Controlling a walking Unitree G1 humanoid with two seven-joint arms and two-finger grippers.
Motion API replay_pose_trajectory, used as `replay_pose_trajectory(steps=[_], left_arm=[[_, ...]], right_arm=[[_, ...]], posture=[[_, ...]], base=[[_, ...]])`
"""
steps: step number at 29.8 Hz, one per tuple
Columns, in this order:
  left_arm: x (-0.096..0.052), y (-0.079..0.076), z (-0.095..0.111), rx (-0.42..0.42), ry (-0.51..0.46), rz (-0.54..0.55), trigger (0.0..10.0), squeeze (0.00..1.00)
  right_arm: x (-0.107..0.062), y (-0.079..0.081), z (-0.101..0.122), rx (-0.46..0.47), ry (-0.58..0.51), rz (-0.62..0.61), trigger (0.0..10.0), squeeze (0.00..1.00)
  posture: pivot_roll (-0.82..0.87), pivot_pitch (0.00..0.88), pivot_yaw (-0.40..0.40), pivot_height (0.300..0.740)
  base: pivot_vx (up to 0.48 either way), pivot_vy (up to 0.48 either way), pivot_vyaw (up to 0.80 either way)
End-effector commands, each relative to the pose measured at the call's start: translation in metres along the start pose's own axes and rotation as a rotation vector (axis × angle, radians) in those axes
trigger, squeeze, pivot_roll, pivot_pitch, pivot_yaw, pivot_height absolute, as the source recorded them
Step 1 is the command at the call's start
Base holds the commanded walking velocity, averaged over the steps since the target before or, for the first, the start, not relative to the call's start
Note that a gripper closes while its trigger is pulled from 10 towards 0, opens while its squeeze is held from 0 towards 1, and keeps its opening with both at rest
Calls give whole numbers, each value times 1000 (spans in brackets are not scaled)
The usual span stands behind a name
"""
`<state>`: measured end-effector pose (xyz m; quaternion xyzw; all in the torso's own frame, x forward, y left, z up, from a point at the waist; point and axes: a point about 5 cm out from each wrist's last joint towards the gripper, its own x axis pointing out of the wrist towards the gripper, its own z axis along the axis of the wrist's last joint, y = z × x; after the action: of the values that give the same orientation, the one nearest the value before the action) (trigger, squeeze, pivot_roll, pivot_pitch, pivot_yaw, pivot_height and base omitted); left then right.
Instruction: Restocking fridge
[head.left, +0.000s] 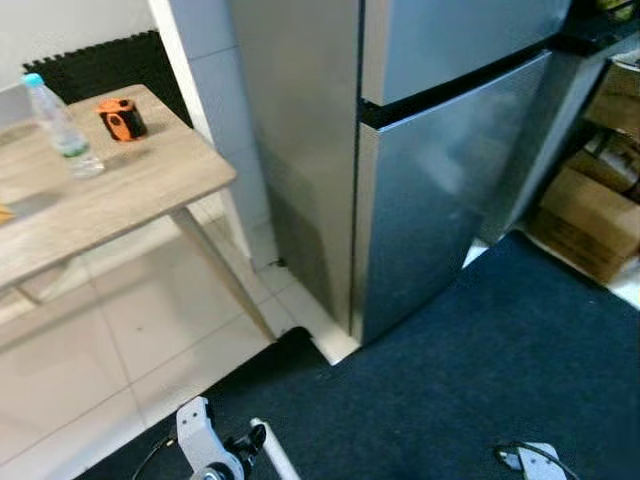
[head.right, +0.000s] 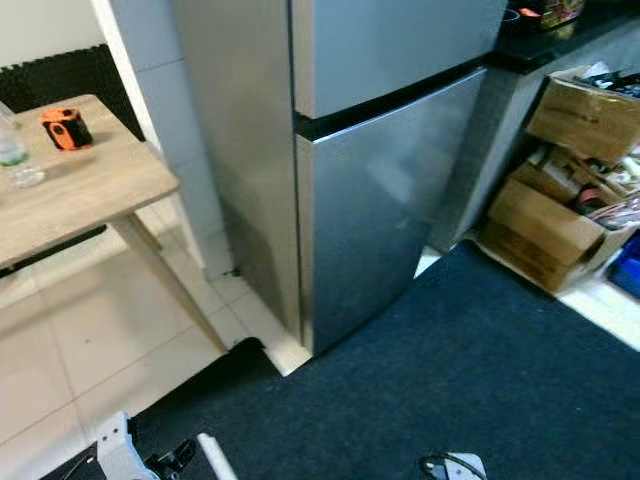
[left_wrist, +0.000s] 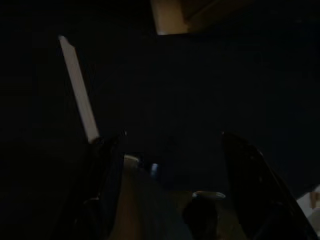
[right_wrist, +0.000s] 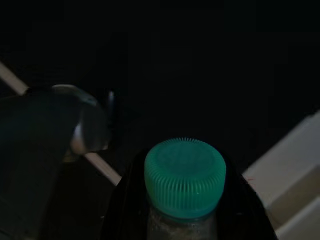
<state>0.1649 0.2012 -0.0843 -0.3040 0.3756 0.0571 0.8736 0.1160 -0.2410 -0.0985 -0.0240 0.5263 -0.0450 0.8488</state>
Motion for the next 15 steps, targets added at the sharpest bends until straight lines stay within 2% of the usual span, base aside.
replay_pose_trajectory(steps=[1,5,9,15], left_arm=[[-2,5,-3,-10,6,44,10000,0],[-3,9,-2,-21,3,90,10000,0],[-3,7,-1,0,1,53,10000,0],[-3,7,-1,6,4,55,10000,0]], right_arm=[[-1,-1,-3,-2,10,-1,10000,0],[-1,-1,-4,-3,11,0,10000,0],[-1,-1,-4,-8,14,2,10000,0],[-1,0,-5,-13,17,3,10000,0]], posture=[[-26,44,11,740],[-26,46,11,740],[-26,46,11,740],[-26,46,11,740]], base=[[0,0,0],[0,0,0],[0,0,0],[326,0,0]])
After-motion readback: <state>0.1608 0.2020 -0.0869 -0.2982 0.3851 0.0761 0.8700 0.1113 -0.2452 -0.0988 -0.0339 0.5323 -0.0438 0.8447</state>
